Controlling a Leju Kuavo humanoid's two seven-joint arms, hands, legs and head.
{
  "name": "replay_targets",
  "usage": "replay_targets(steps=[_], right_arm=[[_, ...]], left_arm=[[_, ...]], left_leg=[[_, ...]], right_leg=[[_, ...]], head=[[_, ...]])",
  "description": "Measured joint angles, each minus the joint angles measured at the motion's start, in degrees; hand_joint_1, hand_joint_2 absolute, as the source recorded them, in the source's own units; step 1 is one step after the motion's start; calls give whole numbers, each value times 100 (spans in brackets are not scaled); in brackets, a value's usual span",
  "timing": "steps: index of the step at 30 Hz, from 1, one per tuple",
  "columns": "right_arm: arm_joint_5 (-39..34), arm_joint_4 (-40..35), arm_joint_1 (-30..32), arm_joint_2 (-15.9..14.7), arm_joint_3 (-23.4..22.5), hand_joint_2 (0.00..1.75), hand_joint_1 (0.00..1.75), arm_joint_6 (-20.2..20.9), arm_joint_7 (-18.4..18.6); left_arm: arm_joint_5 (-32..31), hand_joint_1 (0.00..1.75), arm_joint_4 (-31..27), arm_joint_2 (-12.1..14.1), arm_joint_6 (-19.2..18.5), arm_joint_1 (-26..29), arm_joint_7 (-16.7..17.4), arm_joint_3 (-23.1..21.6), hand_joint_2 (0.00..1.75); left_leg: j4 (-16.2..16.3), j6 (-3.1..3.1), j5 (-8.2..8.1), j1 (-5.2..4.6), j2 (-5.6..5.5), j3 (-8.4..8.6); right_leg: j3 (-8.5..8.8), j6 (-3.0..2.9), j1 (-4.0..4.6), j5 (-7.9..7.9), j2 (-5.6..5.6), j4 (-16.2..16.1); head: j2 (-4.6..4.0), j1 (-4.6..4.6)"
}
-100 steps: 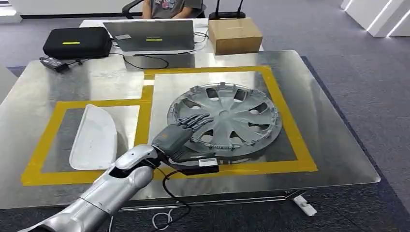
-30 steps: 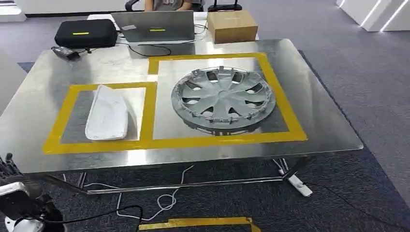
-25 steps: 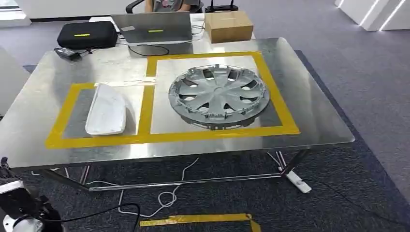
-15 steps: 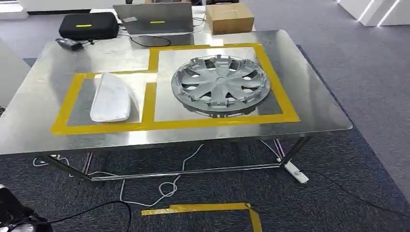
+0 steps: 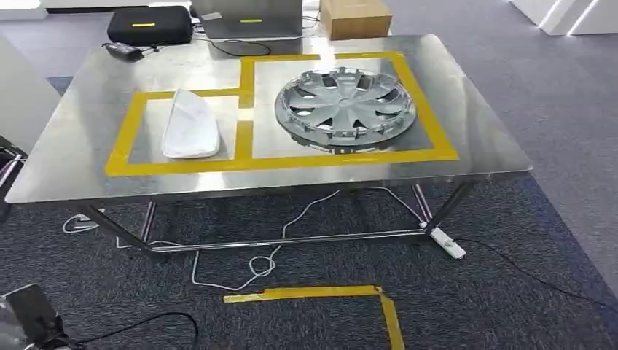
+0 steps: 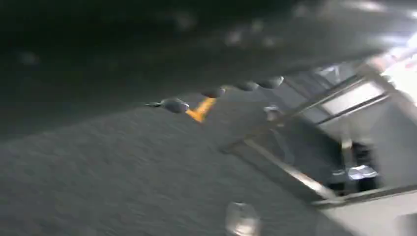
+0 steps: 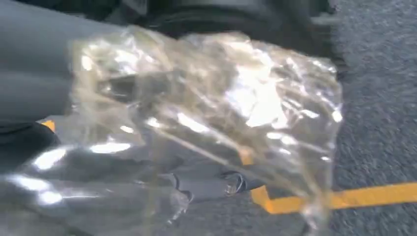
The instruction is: Take the parts from the cabinet and place them on the table.
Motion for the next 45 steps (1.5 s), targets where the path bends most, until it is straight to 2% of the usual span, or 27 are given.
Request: replay_targets(steps=[3, 4, 5, 8, 10, 11, 13, 14, 18, 19, 21, 22, 24, 26, 28, 29, 30, 33, 34, 36, 38, 39, 40, 42, 43, 44, 45], right_arm=[[9, -26, 23, 4, 15, 0, 0, 13, 41], [15, -32, 29, 15, 15, 0, 0, 15, 43], [18, -48, 27, 13, 11, 0, 0, 13, 48], [22, -52, 32, 15, 13, 0, 0, 13, 48], [22, -57, 24, 15, 13, 0, 0, 11, 48], [24, -59, 25, 15, 13, 0, 0, 9, 48], [31, -61, 17, 15, 11, 0, 0, -15, 50], [37, -68, 11, 15, 4, 0, 0, -31, 46], [70, -70, -71, 17, -57, 0, 0, -105, -70], [72, -70, -79, 15, -72, 0, 0, -116, -81], [101, -46, -98, 4, -109, 0, 0, -184, -118], [123, -17, -116, -7, -122, 0, 0, -230, -149], [162, 111, -175, -61, -157, 0, 0, -341, -184], [173, 300, -206, -127, -181, 0, 0, -448, -190], [203, 484, -258, -197, -214, 0, 0, -526, -188], [218, 579, -295, -238, -219, 0, 0, -570, -188], [236, 686, -340, -271, -221, 0, 0, -631, -199], [258, 1044, -398, -396, -249, 0, 0, -802, -271], [260, 1138, -397, -429, -256, 0, 0, -837, -275], [267, 1270, -429, -468, -258, 0, 0, -857, -293], [280, 1404, -436, -523, -258, 0, 0, -907, -339], [297, 1475, -446, -551, -258, 0, 0, -940, -363], [319, 1549, -463, -588, -258, 0, 0, -961, -380], [361, 1640, -485, -632, -256, 0, 0, -1003, -385], [376, 1679, -488, -658, -256, 0, 0, -1023, -387], [378, 1718, -490, -673, -254, 0, 0, -1032, -387], [378, 1753, -489, -680, -254, 0, 0, -1036, -389]], left_arm=[[-63, 0, 1033, 185, 37, -150, -39, 96, 0], [-65, 0, 1258, 205, 44, -172, -41, 114, 0], [-67, 0, 1441, 229, 46, -184, -43, 114, 0], [-67, 0, 1843, 345, 46, -270, -48, 153, 0], [-133, 0, 2037, 378, 44, -296, -41, 157, 0], [-221, 0, 2118, 391, 46, -308, -28, 155, 0], [-505, 0, 2394, 446, 6, -359, 33, 113, 0], [-698, 0, 2624, 478, -95, -391, 114, 46, 0], [-1289, 0, 3452, 559, -599, -381, 724, -309, 0], [-1322, 0, 3585, 546, -636, -364, 754, -363, 0], [-1449, 0, 3817, 555, -730, -367, 892, -477, 0], [-1532, 0, 3927, 555, -816, -354, 969, -561, 0], [-1678, 0, 4081, 587, -1022, -336, 1073, -690, 0], [-1814, 0, 4179, 601, -1113, -327, 1098, -820, 0], [-1849, 0, 4249, 596, -1154, -324, 1095, -920, 0], [-1866, 0, 4273, 598, -1172, -325, 1091, -953, 0], [-1875, 0, 4280, 598, -1178, -311, 1082, -979, 0], [-1901, 0, 4315, 627, -1213, -306, 1078, -1049, 0], [-1899, 0, 4338, 649, -1226, -279, 1078, -1056, 0], [-1899, 0, 4363, 675, -1250, -235, 1089, -1060, 0], [-1875, 0, 4387, 679, -1285, -217, 1100, -1062, 0], [-1870, 0, 4395, 684, -1285, -218, 1100, -1062, 0], [-1864, 0, 4400, 686, -1285, -218, 1100, -1062, 0], [-1860, 0, 4409, 686, -1285, -209, 1100, -1062, 0], [-1860, 0, 4415, 686, -1285, -199, 1098, -1062, 0], [-1860, 0, 4419, 684, -1283, -193, 1097, -1062, 0], [-1860, 0, 4420, 688, -1279, -193, 1095, -1062, 0]], left_leg=[[-51, -92, 199, 17, 21, -67], [-36, -122, 101, 26, -3, -123], [94, -175, -187, 38, -17, -186], [1393, -280, -1068, 103, -20, -483], [1796, -321, -1068, 135, -20, -474], [1640, -332, -902, 152, -19, -302], [776, -330, -562, 168, -20, 298], [311, -301, -576, 167, -26, 586], [123, -205, -602, 115, -33, 646], [-33, -157, -578, 177, -23, 614], [-31, -6, -498, 175, -10, 537], [-20, 10, -443, 165, -12, 463], [-2, 13, -338, 151, 6, 317], [29, -1, -235, 149, 12, 165], [50, -32, -121, 150, 3, 15], [59, -61, -53, 149, -7, -34], [66, -103, -7, 118, -13, -81], [-7, -195, 223, 137, -5, -107], [-6, -245, 272, 134, -24, -135], [299, -291, -397, 157, -39, -224], [1098, -327, -1146, 159, -39, -332], [1491, -337, -1328, 159, -39, -350], [1794, -332, -1271, 157, -39, -321], [1693, -293, -764, 149, -39, -23], [1361, -255, -605, 141, -40, 263], [862, -209, -623, 125, -42, 645], [262, -156, -809, 85, -41, 1108]], right_leg=[[-119, -19, 24, 67, 14, -97], [-135, -56, -27, 149, -34, -143], [-164, -131, -31, 219, -7, -141], [-392, -144, -29, 338, -30, -47], [-589, -134, -38, 398, -33, 52], [-672, -120, -45, 410, -33, 108], [-794, -100, -59, 422, -31, 223], [-845, -86, -57, 419, -34, 278], [-936, 83, -58, 533, -18, 340], [-972, 103, -28, 494, 4, 414], [-1237, 157, -55, -11, 24, 835], [-1369, 183, -61, -337, 27, 1297], [-1556, 211, -73, -673, 23, 2051], [-1335, 213, -75, -422, 21, 1960], [-732, 194, -76, 33, 22, 1120], [-366, 170, -76, 69, 30, 598], [1, 147, -53, -59, 38, 94], [-168, 50, -23, -10, 38, 77], [-248, -25, -51, 82, 12, 56], [-389, -146, -58, 213, -21, 66], [-559, -166, -37, 359, -36, 75], [-661, -174, -24, 432, -55, 83], [-733, -170, -10, 519, -64, 119], [-1014, -152, 3, 648, -74, 225], [-1130, -139, 11, 699, -72, 271], [-1217, -128, 17, 749, -72, 312], [-1268, -108, 37, 788, -72, 349]], head=[[0, -13], [0, 5], [0, -31], [0, -42], [0, -41], [0, -42], [0, -44], [0, -48], [0, -48], [0, -46], [0, 15], [2, 37], [0, 39], [0, 42], [0, 46], [0, 42], [0, 50], [2, 59], [0, 68], [0, 24], [0, 0], [0, -4], [0, -2], [0, -2], [0, -7], [0, -4], [0, -6]])
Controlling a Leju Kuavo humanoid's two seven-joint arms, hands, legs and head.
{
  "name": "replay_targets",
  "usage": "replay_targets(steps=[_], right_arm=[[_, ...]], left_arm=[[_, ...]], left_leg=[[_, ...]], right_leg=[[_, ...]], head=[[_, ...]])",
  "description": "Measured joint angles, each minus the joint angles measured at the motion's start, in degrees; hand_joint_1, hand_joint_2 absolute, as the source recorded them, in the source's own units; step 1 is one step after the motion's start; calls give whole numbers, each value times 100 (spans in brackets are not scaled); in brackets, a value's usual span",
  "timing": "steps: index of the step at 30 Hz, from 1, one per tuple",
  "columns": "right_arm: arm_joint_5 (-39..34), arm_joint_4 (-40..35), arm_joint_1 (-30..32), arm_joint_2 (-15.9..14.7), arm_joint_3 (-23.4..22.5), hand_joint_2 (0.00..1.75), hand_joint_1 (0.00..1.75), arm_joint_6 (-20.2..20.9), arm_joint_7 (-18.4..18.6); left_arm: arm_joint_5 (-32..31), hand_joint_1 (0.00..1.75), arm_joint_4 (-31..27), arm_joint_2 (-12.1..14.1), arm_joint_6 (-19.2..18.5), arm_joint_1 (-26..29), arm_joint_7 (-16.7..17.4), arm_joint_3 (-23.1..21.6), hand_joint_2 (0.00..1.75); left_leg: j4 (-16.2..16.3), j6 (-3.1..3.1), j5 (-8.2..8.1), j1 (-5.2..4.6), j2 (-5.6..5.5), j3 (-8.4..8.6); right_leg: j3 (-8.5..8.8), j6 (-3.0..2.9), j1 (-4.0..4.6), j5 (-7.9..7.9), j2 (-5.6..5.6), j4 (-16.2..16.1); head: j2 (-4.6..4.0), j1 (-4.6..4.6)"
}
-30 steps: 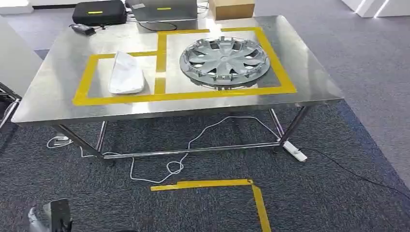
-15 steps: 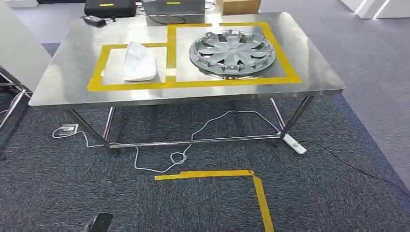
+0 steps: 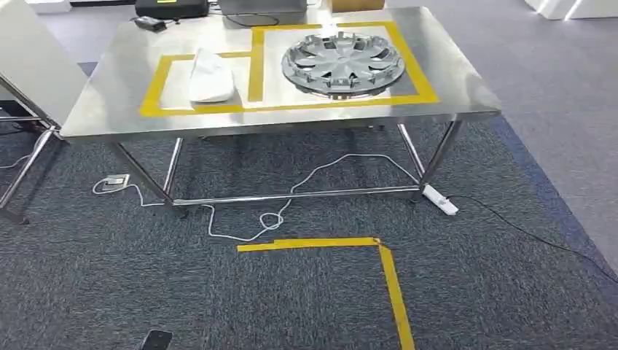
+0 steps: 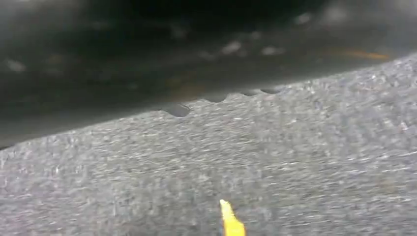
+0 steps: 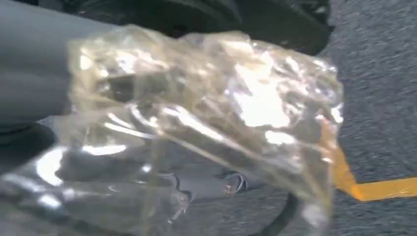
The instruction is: Take the parts from the cabinet and place them on the table.
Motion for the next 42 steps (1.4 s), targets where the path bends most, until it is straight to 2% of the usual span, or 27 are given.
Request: replay_targets(steps=[1, 4, 5, 6, 8, 9, 10, 11, 13, 14, 16, 17, 19, 20, 21, 23, 25, 27, 29, 31, 32, 35, 37, 38, 40, 41, 42], right_arm=[[2, 28, 4, -11, 0, 0, 0, -9, -2], [7, 76, 9, -44, 2, 0, 0, -9, -4], [7, 85, 19, -68, 2, 0, 0, -11, -7], [7, 111, 28, -81, 2, 0, 0, -11, -2], [7, 127, 35, -100, 2, 0, 0, -11, 0], [7, 138, 30, -107, 2, 0, 0, -11, 0], [9, 144, 24, -118, 2, 0, 0, -11, 0], [9, 153, 22, -129, 2, 0, 0, -9, 0], [9, 159, 22, -151, 2, 0, 0, -9, 0], [9, 159, 15, -157, 2, 0, 0, -9, 0], [13, 164, -16, -155, 2, 0, 0, -9, -7], [13, 170, -25, -157, 4, 0, 0, -9, -7], [15, 173, -6, -160, 7, 0, 0, -7, -7], [15, 188, 13, -160, 7, 0, 0, -9, -2], [15, 190, 14, -164, 7, 0, 0, -9, 0], [15, 194, 17, -166, 7, 0, 0, -9, -2], [15, 203, 15, -166, 7, 0, 0, -9, -2], [15, 205, 10, -166, 7, 0, 0, -9, 0], [15, 210, 10, -166, 7, 0, 0, -9, 0], [43, 216, 5, -162, 7, 0, 0, -7, -24], [88, 218, 18, -164, 9, 0, 0, -7, -72], [140, 218, 26, -190, 31, 0, 0, -4, -122], [157, 221, 36, -208, 52, 0, 0, 18, -151], [162, 221, 38, -212, 55, 0, 0, 22, -155], [168, 221, 44, -234, 57, 0, 0, 28, -162], [168, 221, 48, -234, 57, 0, 0, 31, -162], [170, 221, 54, -238, 57, 0, 0, 31, -162]], left_arm=[[0, 0, 4, 0, 4, -2, -2, 0, 0], [0, 0, 26, -7, 7, 18, -7, 0, 0], [2, 0, 48, -22, 7, 27, -7, 0, 0], [2, 0, 52, -22, 4, 33, -4, 0, 0], [4, 0, 52, -20, 7, 40, -4, 0, 0], [4, 0, 55, -20, 7, 40, -4, 0, 0], [4, 0, 57, -20, 5, 38, -4, 0, 0], [2, 0, 59, -22, 4, 36, -4, 0, 0], [4, 0, 63, -39, 4, 36, -4, 0, 0], [4, 0, 63, -39, 4, 35, -4, 0, 0], [2, 0, 63, -39, 4, 26, -9, 0, 0], [2, 0, 66, -37, 4, 28, -11, 0, 0], [2, 0, 68, -35, 4, 33, -11, 0, 0], [4, 0, 79, -24, 4, 54, -13, 0, 0], [4, 0, 83, -18, 4, 74, -13, 0, 0], [4, 0, 85, -26, 4, 96, -13, 0, 0], [2, 0, 85, -26, 4, 84, -13, -2, 0], [4, 0, 85, -20, 4, 83, -13, -2, 0], [4, 0, 85, -15, 4, 78, -13, -2, 0], [-32, 0, 85, -9, -30, 59, -52, -2, 0], [-101, 0, 87, -4, -96, 38, -103, -15, 0], [-192, 0, 101, -44, -153, 44, -199, -103, 0], [-201, 0, 107, -53, -157, 53, -225, -133, 0], [-205, 0, 109, -61, -164, 52, -234, -138, 0], [-223, 0, 118, -68, -173, 58, -247, -146, 0], [-223, 0, 127, -74, -175, 64, -247, -149, 0], [-223, 0, 131, -77, -175, 66, -251, -149, 0]], left_leg=[[-492, 42, -159, -1, 6, 250], [-509, 115, -38, -43, 8, 86], [-553, 154, 60, 8, 64, 35], [-551, 216, 143, 5, 64, -70], [-548, 241, 297, 1, 67, -267], [-540, 232, 387, 0, 71, -378], [-530, 220, 468, 1, 78, -482], [-517, 204, 547, 6, 85, -599], [-437, 149, 692, 26, 84, -852], [-370, 113, 748, 42, 80, -981], [-217, 47, 821, 17, 64, -1096], [-209, 11, 890, 14, 69, -1128], [-237, -60, 1036, 36, 64, -1167], [-209, -94, 996, 65, 46, -1209], [-80, -128, 648, 71, 34, -1254], [690, -165, -163, 73, 32, -1404], [1442, -173, -451, 71, 32, -1465], [1518, -136, -67, 70, 28, -1253], [822, -45, 253, 45, 23, -680], [-223, 70, -25, -13, 59, 11], [-404, 92, -126, -16, 95, 78], [-455, 183, 13, -20, 11, -45], [-451, 254, 127, -8, -10, -173], [-448, 262, 190, -16, -43, -253], [-428, 258, 310, -29, -107, -417], [-415, 247, 361, -32, -148, -483], [-397, 235, 403, -33, -191, -545]], right_leg=[[-45, 22, 6, 70, -20, 25], [-107, 115, -28, 289, -27, -32], [-152, 148, -42, 199, 11, 3], [-235, 181, -46, -174, 53, 175], [-422, 242, -96, -945, 75, 940], [-463, 272, -110, -1154, 74, 1375], [-462, 291, -119, -1126, 74, 1687], [-393, 316, -136, -910, 74, 1828], [52, 350, -173, -346, 73, 1507], [479, 365, -192, -319, 74, 988], [1350, 346, -191, -806, 100, -265], [1315, 284, -184, -929, 107, -356], [1195, 201, -151, -850, 100, -255], [1112, 131, -185, -771, 69, -263], [1029, 77, -174, -703, 55, -250], [847, 16, -150, -544, 46, -238], [642, 10, -117, -405, 31, -198], [438, 9, -91, -273, 17, -107], [211, 26, -68, -164, 24, -20], [111, 55, -37, -103, 0, 46], [88, 94, -40, -60, -20, 50], [31, 217, -68, 70, -106, 35], [-180, 275, -94, -381, 24, 425], [-342, 299, -107, -698, 51, 898], [-587, 324, -107, -1106, 72, 1737], [-542, 324, -107, -1117, 74, 1816], [-339, 315, -106, -1009, 77, 1615]], head=[[0, 11], [0, 4], [0, -9], [0, 7], [0, 35], [0, 31], [0, 37], [0, 33], [0, 28], [0, 33], [0, 31], [0, 31], [0, 33], [0, 48], [0, 26], [0, 2], [0, 9], [0, 6], [0, 11], [0, 6], [0, 20], [0, 0], [0, 42], [0, 46], [0, 44], [0, 35], [0, 39]])
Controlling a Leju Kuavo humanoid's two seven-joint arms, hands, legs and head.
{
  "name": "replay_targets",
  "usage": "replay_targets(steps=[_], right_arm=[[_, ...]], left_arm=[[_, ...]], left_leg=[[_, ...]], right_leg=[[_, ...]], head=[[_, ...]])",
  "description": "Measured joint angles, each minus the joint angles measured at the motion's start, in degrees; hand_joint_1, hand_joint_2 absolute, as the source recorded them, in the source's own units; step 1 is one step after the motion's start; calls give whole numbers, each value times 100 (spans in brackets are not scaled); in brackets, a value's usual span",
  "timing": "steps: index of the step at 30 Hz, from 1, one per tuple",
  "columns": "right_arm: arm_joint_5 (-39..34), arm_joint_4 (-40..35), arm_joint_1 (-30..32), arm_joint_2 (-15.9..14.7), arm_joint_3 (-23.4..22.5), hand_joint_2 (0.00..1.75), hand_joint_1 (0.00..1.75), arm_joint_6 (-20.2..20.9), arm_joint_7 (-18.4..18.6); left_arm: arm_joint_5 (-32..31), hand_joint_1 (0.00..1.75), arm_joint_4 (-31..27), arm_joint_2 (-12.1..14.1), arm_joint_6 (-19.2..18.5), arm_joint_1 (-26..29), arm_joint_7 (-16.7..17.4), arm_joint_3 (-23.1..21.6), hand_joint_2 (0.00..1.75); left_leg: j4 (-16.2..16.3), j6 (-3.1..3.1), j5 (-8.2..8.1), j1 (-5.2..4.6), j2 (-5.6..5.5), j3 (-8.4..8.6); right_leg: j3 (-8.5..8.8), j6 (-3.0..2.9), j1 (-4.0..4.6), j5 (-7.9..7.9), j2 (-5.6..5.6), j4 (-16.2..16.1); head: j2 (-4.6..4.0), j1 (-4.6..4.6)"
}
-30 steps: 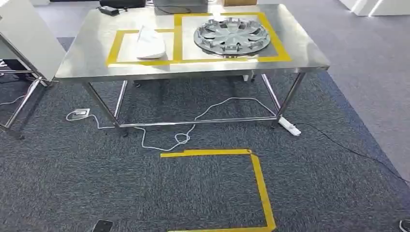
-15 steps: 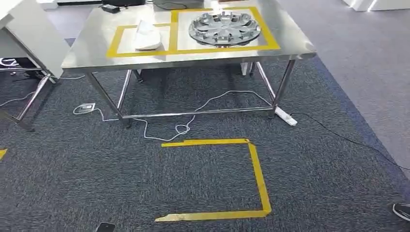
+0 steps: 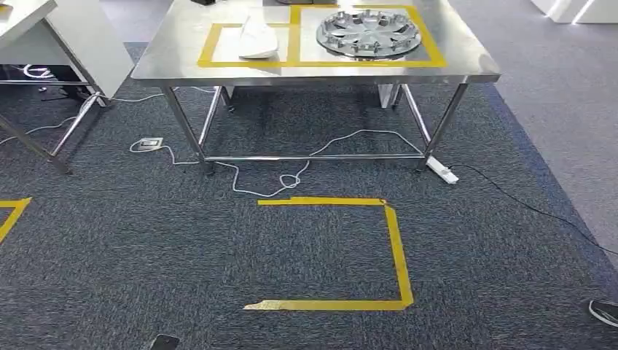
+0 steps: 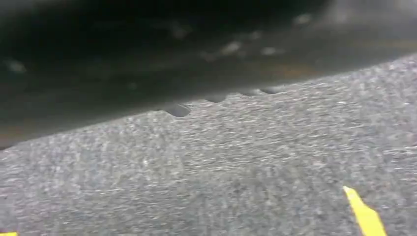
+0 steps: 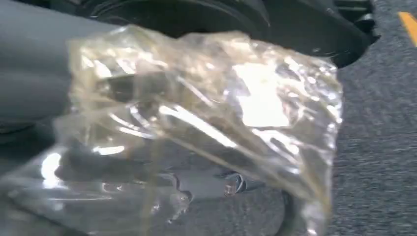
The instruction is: Take the parts from the cabinet and place them on the table.
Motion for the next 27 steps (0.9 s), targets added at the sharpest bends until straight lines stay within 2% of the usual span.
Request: replay_targets(steps=[5, 7, 8, 9, 10, 11, 12, 13, 15, 16, 17, 18, 19, 20, 21, 22, 25, 26, 27], right_arm=[[0, 0, 1, 0, 0, 0, 0, 2, 0], [0, 0, 6, -2, 2, 0, 0, 2, 0], [0, 0, 6, -22, 4, 0, 0, 4, -6], [2, 7, 25, -24, 7, 0, 0, 9, -13], [2, 7, 26, -26, 7, 0, 0, 9, -11], [2, 13, 19, -28, 7, 0, 0, 9, -13], [0, 13, 25, -33, 7, 0, 0, 9, -20], [4, 15, 47, -33, 7, 0, 0, 11, -17], [11, 17, 86, -35, 7, 0, 0, 24, -15], [11, 17, 88, -37, 7, 0, 0, 35, -15], [11, 17, 79, -37, 7, 0, 0, 50, -15], [11, 18, 71, -37, 7, 0, 0, 61, -15], [11, 20, 66, -37, 7, 0, 0, 66, -15], [11, 20, 61, -37, 7, 0, 0, 72, -15], [11, 20, 64, -37, 7, 0, 0, 83, -15], [11, 20, 66, -37, 7, 0, 0, 87, -17], [9, 20, 33, -37, 7, 0, 0, 88, -17], [9, 20, 25, -39, 9, 0, 0, 89, -17], [9, 20, 26, -44, 9, 0, 0, 94, -17]], left_arm=[[0, 0, 2, 0, 0, 0, 0, 0, 0], [0, 0, 6, -2, 0, 0, -2, -2, 0], [-4, 0, 7, -24, 0, -41, -13, -22, 0], [-7, 0, 11, -24, -7, -28, -18, -26, 0], [-7, 0, 20, -20, -7, -7, -18, -26, 0], [-7, 0, 22, -9, -4, 6, -20, -26, 0], [-5, 0, 24, -9, -7, 5, -22, -26, 0], [-6, 0, 24, -9, -7, -12, -24, -26, 0], [-24, 0, 28, -15, -7, -28, -26, -31, 0], [-41, 0, 35, -17, -4, -19, -24, -39, 0], [-59, 0, 37, -15, -7, 0, -22, -52, 0], [-59, 0, 39, -13, -9, 10, -15, -63, 0], [-59, 0, 39, -4, -20, 13, -15, -68, 0], [-70, 0, 39, 7, -33, 10, -18, -74, 0], [-74, 0, 42, 9, -35, -1, -18, -81, 0], [-76, 0, 44, 9, -35, -23, -18, -87, 0], [-77, 0, 63, 9, -37, 30, -20, -114, 0], [-76, 0, 66, 7, -37, 36, -20, -122, 0], [-79, 0, 68, 13, -37, 27, -20, -125, 0]], left_leg=[[5, -2, 7, 0, -9, -12], [18, -15, 33, -1, -59, -55], [122, -79, 119, -35, -230, -205], [111, -183, 205, 11, -391, -269], [117, -222, 230, -1, -473, -300], [222, -233, 127, 6, -316, -339], [458, -270, -108, 6, -112, -444], [883, -313, -397, 29, 9, -620], [1763, -376, -825, 65, 102, -942], [1936, -396, -861, 83, 115, -975], [1830, -408, -756, 101, 130, -864], [1508, -405, -571, 107, 155, -657], [1033, -393, -350, 106, 210, -373], [482, -365, -137, 98, 397, -49], [195, -345, -146, 58, 671, 94], [129, -263, -160, 33, 642, 87], [156, -177, -145, 24, 494, -3], [107, -110, -100, 68, 431, 23], [107, -80, -85, 70, 384, -2]], right_leg=[[50, -2, 0, 29, 2, -65], [310, -17, 0, 177, 26, -434], [1146, -121, -32, 364, 544, -1834], [1112, -181, 16, 401, 368, -1768], [1108, -234, -14, 451, 288, -1805], [1114, -272, -37, 487, 174, -1829], [1083, -306, -39, 498, 127, -1831], [1063, -314, -34, 504, 17, -1827], [1030, -307, -29, 509, -176, -1812], [1012, -301, -29, 513, -257, -1797], [998, -299, -29, 512, -343, -1787], [996, -293, -29, 509, -412, -1784], [1008, -278, -30, 502, -480, -1782], [1094, -258, -29, 496, -551, -1781], [1081, -226, 18, 484, -608, -1768], [1065, -193, 44, 481, -669, -1729], [1080, -130, 46, 485, -840, -1734], [1017, -69, 17, 403, -747, -1702], [957, -48, 5, 244, -395, -1516]], head=[[0, 0], [0, 0], [0, -13], [0, -15], [0, -9], [0, -13], [0, -74], [0, -99], [0, -96], [0, -92], [0, -98], [0, -94], [0, -96], [0, -96], [0, -100], [0, -103], [0, -98], [2, -116], [0, -59]])
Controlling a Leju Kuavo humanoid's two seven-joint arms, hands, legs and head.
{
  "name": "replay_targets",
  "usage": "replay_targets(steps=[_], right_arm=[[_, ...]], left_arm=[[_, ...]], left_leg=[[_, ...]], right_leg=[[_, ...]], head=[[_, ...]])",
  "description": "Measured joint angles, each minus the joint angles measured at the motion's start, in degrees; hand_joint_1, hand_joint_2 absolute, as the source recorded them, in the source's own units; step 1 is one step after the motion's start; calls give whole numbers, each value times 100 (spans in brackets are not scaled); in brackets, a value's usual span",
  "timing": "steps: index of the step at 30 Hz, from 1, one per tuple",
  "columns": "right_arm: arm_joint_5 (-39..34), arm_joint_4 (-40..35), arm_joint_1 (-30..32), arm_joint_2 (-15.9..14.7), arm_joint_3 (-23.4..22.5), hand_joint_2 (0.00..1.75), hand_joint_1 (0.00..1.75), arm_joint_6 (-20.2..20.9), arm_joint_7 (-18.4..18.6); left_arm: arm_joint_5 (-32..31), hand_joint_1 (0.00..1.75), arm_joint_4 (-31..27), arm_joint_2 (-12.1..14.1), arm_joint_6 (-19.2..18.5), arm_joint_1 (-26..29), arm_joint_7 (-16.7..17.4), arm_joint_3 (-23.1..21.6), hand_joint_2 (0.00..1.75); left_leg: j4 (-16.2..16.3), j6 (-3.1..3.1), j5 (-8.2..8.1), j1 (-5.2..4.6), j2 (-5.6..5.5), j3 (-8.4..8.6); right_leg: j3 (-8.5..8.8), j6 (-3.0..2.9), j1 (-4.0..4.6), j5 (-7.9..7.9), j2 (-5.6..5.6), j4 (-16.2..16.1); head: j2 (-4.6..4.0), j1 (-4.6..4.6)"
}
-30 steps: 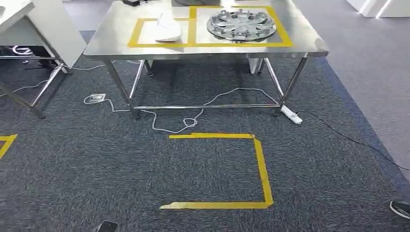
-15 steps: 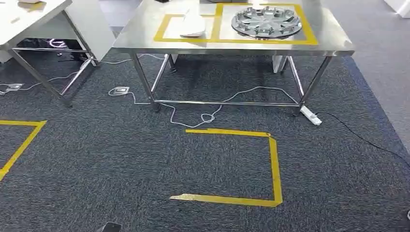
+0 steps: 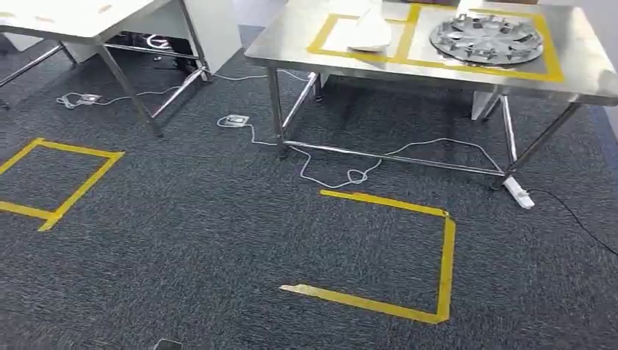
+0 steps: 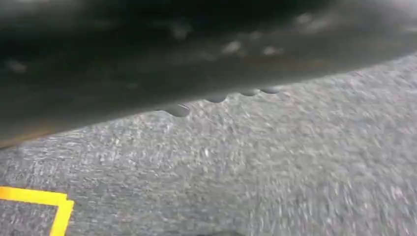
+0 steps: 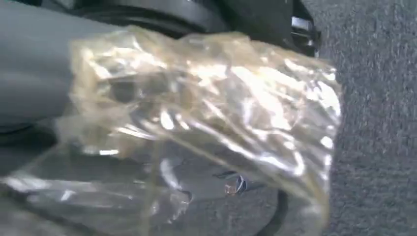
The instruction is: Take the parts from the cabinet and place them on the table.
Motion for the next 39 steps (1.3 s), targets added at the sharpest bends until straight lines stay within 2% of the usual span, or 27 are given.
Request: replay_targets(steps=[1, 2, 3, 4, 5, 7, 8, 9, 10, 13, 14, 15, 16, 18, 20, 22, 23, 24, 25, 29, 31, 32, 34, 35, 36, 38, 39], right_arm=[[0, 0, 9, 0, 2, 0, 0, 9, -2], [0, 0, 32, -2, 2, 0, 0, 11, -2], [0, 0, 52, -2, 2, 0, 0, 11, 0], [0, 0, 64, -2, 2, 0, 0, 11, 0], [0, 0, 70, -2, 2, 0, 0, 11, 0], [0, 0, 69, -4, 4, 0, 0, 11, 0], [0, 0, 69, -4, 4, 0, 0, 11, 0], [2, 0, 73, -7, 7, 0, 0, 11, 0], [0, 0, 75, -9, 9, 0, 0, 11, 0], [0, 0, 62, -11, 22, 0, 0, 13, 0], [0, 0, 61, -4, 26, 0, 0, 19, 0], [0, 0, 60, -13, 26, 0, 0, 26, -2], [-2, 0, 72, -13, 24, 0, 0, 31, -2], [-2, 0, 104, -13, 24, 0, 0, 52, 0], [-4, 0, 100, -13, 24, 0, 0, 74, 0], [-11, 0, 89, -13, 24, 0, 0, 83, 0], [-11, 0, 86, -13, 24, 0, 0, 85, 0], [-11, 0, 82, -13, 24, 0, 0, 90, 0], [-11, 0, 85, -13, 24, 0, 0, 90, -2], [-20, 0, 32, -13, 24, 0, 0, 116, 0], [-22, 0, 31, -13, 26, 0, 0, 133, -4], [-22, 0, 45, -13, 24, 0, 0, 138, -2], [-26, 0, 67, -13, 24, 0, 0, 140, 0], [-26, 0, 68, -13, 24, 0, 0, 142, 0], [-26, 0, 67, -13, 24, 0, 0, 142, 0], [-28, 0, 62, -13, 24, 0, 0, 149, 0], [-31, 0, 58, -13, 24, 0, 0, 149, 0]], left_arm=[[-2, 0, 2, 4, 0, -23, 2, -2, 0], [-4, 0, 2, 0, 0, -44, 2, -4, 0], [-4, 0, 2, -2, 0, -52, 2, -7, 0], [-7, 0, 4, -2, -2, -46, 2, -9, 0], [-7, 0, 9, -4, -2, -31, 2, -9, 0], [-7, 0, 11, -6, -2, -21, 2, -9, 0], [-7, 0, 11, -7, -2, -31, 2, -9, 0], [-7, 0, 11, -9, -2, -40, 2, -11, 0], [-7, 0, 11, -13, -2, -66, 2, -11, 0], [-5, 0, 20, -20, -33, -36, 2, -11, 0], [2, 0, 22, 6, -59, -32, 2, -11, 0], [4, 0, 22, -4, -81, -24, -7, -11, 0], [7, 0, 22, -4, -103, -38, -9, -11, 0], [7, 0, 22, -11, -116, -70, -9, -13, 0], [7, 0, 24, -18, -114, -53, -9, -15, 0], [9, 0, 24, -18, -114, -29, -9, -15, 0], [15, 0, 24, -15, -114, -31, -9, -15, 0], [22, 0, 24, -7, -114, -42, -9, -15, 0], [22, 0, 22, -7, -116, -71, -9, -15, 0], [42, 0, 31, -7, -131, -31, -9, -15, 0], [42, 0, 31, -7, -136, -43, -7, -15, 0], [52, 0, 31, -2, -136, -67, -7, -15, 0], [55, 0, 31, -4, -136, -85, -7, -15, 0], [55, 0, 33, -4, -138, -81, 0, -15, 0], [55, 0, 33, -4, -142, -74, 9, -15, 0], [55, 0, 37, -11, -142, -65, 11, -15, 0], [55, 0, 37, -15, -142, -70, 11, -15, 0]], left_leg=[[1, 39, 22, -4, -71, -34], [2, 64, 38, -11, -152, -63], [4, 80, 51, -19, -233, -88], [6, 82, 66, -27, -321, -98], [7, 77, 72, -33, -394, -96], [22, 63, 81, -37, -556, -90], [37, 53, 84, -36, -639, -92], [50, 37, 87, -31, -700, -113], [114, -5, 70, -73, -784, -156], [93, -136, 150, -26, -968, -265], [127, -153, 129, -31, -960, -275], [246, -190, 13, -61, -636, -322], [562, -238, -215, -46, -411, -469], [1489, -303, -670, -10, -281, -889], [1847, -336, -715, 23, -261, -1028], [1221, -332, -303, 31, -213, -680], [717, -315, -70, 29, -112, -401], [257, -286, 65, 14, 121, -147], [94, -241, 0, -54, 238, -94], [100, -56, 62, -43, 27, -192], [72, 34, 124, -17, -59, -227], [75, 66, 147, -23, -133, -268], [79, 86, 211, -50, -276, -345], [81, 77, 242, -60, -349, -379], [82, 69, 269, -66, -423, -406], [85, 33, 329, -66, -577, -454], [87, 11, 366, -64, -654, -478]], right_leg=[[-188, 7, -18, -239, 229, 418], [-425, 10, -21, -470, 337, 931], [-671, 11, -19, -648, 387, 1435], [-831, 10, -18, -686, 405, 1730], [-833, 3, -18, -571, 406, 1689], [-497, -31, -18, -49, 446, 924], [-245, -61, -22, 227, 595, 376], [-105, -89, -37, 295, 918, 39], [-41, -87, -85, 239, 1020, -142], [-22, -110, -48, 233, 856, -107], [-13, -154, -106, 280, 745, -164], [0, -170, -102, 289, 672, -178], [2, -198, -98, 284, 575, -178], [-2, -201, -82, 277, 348, -175], [-9, -200, -79, 267, 173, -171], [9, -189, -79, 254, 27, -169], [30, -174, -79, 244, -40, -169], [50, -153, -64, 232, -100, -168], [30, -102, -11, 200, -153, -127], [58, -2, -17, 207, -341, -139], [-97, 43, -45, -177, 161, 186], [-265, 39, -49, -470, 302, 636], [-617, 25, -43, -867, 397, 1535], [-667, 17, -43, -861, 406, 1684], [-580, 3, -43, -718, 408, 1551], [-92, -39, -44, -232, 467, 660], [219, -67, -47, -43, 628, 119]], head=[[2, 11], [0, 11], [0, 15], [0, 13], [0, 10], [0, 11], [0, 13], [0, 17], [0, 0], [2, 6], [0, 8], [0, -14], [0, -84], [0, -81], [0, -83], [0, -83], [0, -83], [0, -83], [0, -99], [0, -92], [0, -55], [0, -55], [0, -53], [0, -59], [0, -59], [0, -59], [0, -55]])
